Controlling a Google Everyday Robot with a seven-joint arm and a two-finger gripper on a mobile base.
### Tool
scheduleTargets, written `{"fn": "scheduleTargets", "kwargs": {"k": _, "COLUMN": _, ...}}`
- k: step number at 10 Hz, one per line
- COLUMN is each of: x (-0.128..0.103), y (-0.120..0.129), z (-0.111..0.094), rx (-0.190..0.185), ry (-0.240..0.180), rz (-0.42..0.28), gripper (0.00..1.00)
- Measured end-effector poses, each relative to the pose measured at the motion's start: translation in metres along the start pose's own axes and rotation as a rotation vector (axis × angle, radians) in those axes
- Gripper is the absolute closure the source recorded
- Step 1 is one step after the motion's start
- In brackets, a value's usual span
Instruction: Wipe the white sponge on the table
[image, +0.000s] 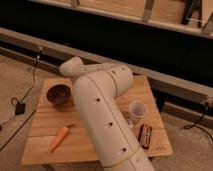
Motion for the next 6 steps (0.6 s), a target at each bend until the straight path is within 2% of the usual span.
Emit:
{"fn": "scheduleTargets", "kwargs": {"k": 2, "x": 0.019, "y": -0.003, "z": 0.012, "rx": -0.014, "ry": 0.023, "rz": 0.023, "gripper": 1.00}}
{"fn": "scheduleTargets", "kwargs": {"k": 4, "x": 0.027, "y": -0.013, "z": 0.019, "rx": -0.015, "ry": 0.022, "rz": 0.052, "gripper": 1.00}}
{"fn": "scheduleTargets", "kwargs": {"k": 5, "x": 0.027, "y": -0.017, "z": 0.018, "rx": -0.004, "ry": 0.012, "rz": 0.052, "gripper": 0.95}}
{"fn": "scheduleTargets", "kwargs": {"k": 6, "x": 0.026, "y": -0.021, "z": 0.015, "rx": 0.011, "ry": -0.008, "rz": 0.047, "gripper": 0.84}}
